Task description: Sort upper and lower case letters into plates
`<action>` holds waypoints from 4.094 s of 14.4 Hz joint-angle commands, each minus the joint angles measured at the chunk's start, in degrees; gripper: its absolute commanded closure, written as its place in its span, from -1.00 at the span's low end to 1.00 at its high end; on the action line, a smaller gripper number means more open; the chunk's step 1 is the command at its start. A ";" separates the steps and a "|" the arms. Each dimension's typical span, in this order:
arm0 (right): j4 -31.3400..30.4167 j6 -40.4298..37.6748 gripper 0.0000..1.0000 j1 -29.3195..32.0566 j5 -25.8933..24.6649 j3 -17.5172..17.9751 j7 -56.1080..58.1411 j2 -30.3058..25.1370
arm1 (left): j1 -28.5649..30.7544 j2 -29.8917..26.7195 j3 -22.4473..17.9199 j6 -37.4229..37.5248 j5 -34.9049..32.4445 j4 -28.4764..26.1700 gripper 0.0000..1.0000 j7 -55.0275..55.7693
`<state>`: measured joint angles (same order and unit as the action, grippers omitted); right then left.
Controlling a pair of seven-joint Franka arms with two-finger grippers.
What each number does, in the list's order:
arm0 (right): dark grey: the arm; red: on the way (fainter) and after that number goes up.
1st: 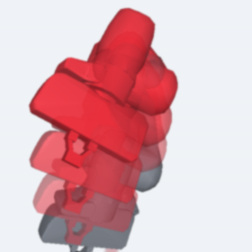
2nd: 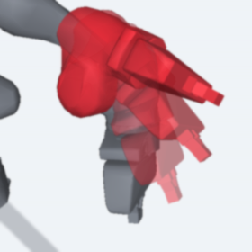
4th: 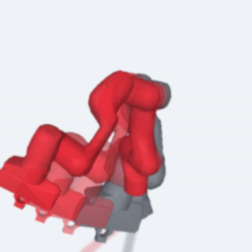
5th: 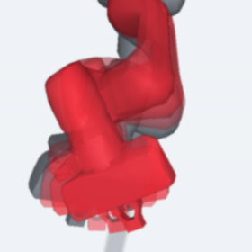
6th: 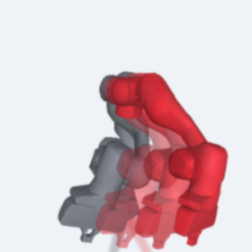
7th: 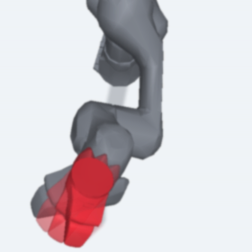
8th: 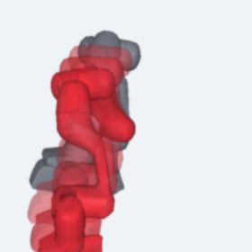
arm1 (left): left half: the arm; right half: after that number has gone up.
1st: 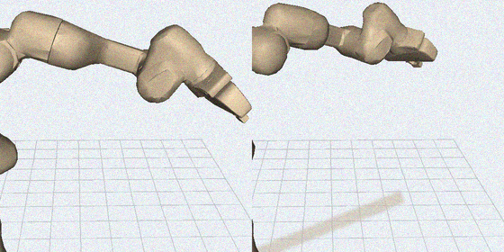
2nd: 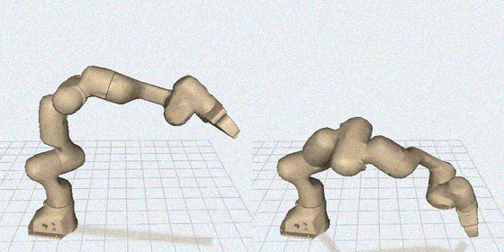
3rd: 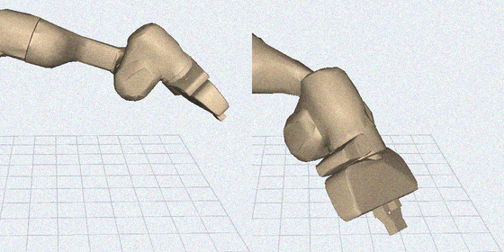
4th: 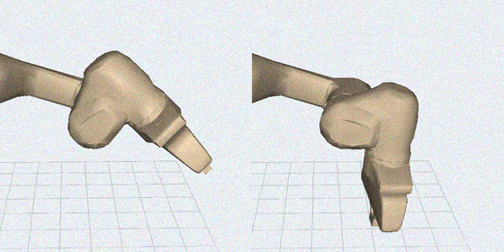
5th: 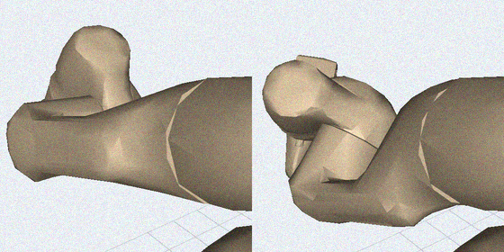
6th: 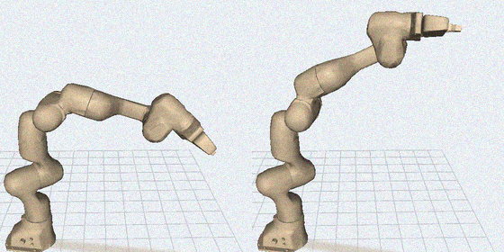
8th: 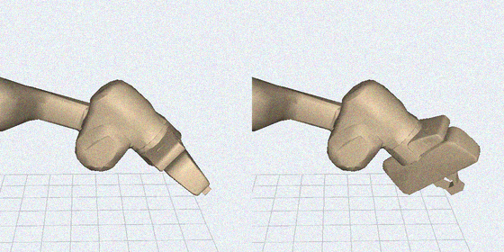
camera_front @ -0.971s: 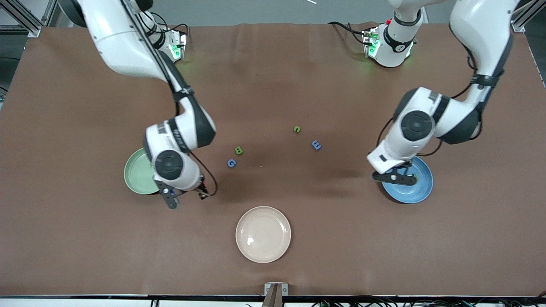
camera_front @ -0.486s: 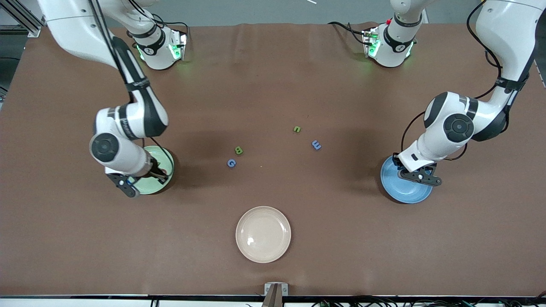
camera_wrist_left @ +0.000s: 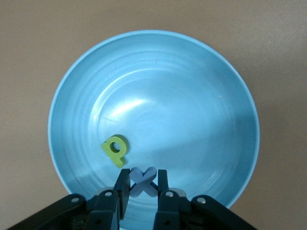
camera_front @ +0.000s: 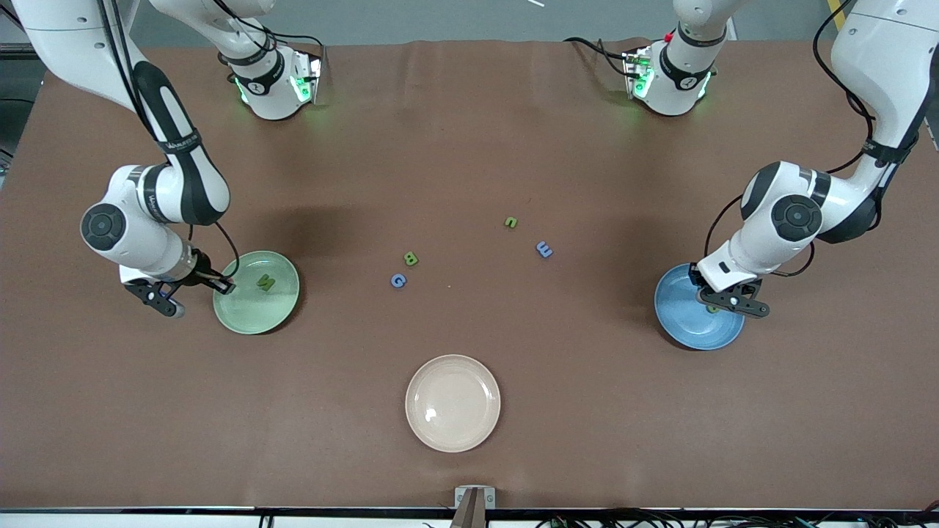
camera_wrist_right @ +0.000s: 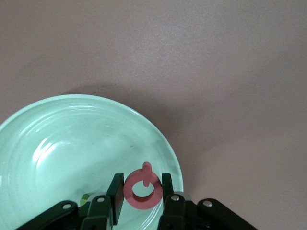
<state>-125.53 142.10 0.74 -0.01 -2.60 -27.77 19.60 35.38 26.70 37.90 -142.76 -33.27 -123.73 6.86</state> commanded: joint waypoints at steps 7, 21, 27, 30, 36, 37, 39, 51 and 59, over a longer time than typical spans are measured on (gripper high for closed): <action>-1.83 1.07 0.93 -0.82 0.01 1.64 0.17 0.00 | 1.00 3.62 0.77 -1.56 -6.89 0.50 0.74 0.70; 2.72 -3.21 -1.00 -5.12 0.10 1.72 -4.19 1.32 | 0.83 5.55 0.42 -1.21 -7.16 1.91 0.46 1.23; 10.03 -7.81 -1.00 -18.91 0.45 1.72 -28.88 3.86 | 0.91 -0.76 4.70 5.10 -4.62 2.44 -1.00 3.16; 14.24 -7.37 -1.00 -24.37 2.03 1.64 -37.77 7.98 | 0.92 -4.55 12.34 15.81 8.44 7.78 -1.00 5.08; 18.48 -2.28 -0.99 -31.14 3.26 1.64 -47.01 13.27 | -2.93 -3.42 23.53 28.94 12.18 14.30 -1.00 41.23; 18.56 -1.83 -0.99 -31.41 3.26 1.64 -47.98 13.62 | -5.56 -2.98 23.45 28.86 11.74 14.22 -1.00 47.66; 18.74 -1.57 -0.96 -31.67 3.35 1.64 -48.08 13.97 | -6.73 -0.44 23.45 27.63 11.65 13.86 -1.00 53.41; 19.18 1.16 0.20 -34.93 3.26 1.64 -52.12 17.05 | -24.31 15.57 12.46 12.25 -16.30 9.12 -1.00 87.45; 19.09 -0.32 0.99 -33.61 3.26 1.46 -51.95 16.09 | -24.31 17.50 12.37 9.87 -16.12 9.73 -0.95 88.77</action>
<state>-106.08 142.96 -33.35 2.57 -0.54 -80.20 36.25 11.22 43.09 50.29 -132.44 -48.43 -114.89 94.02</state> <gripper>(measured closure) 0.661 0.022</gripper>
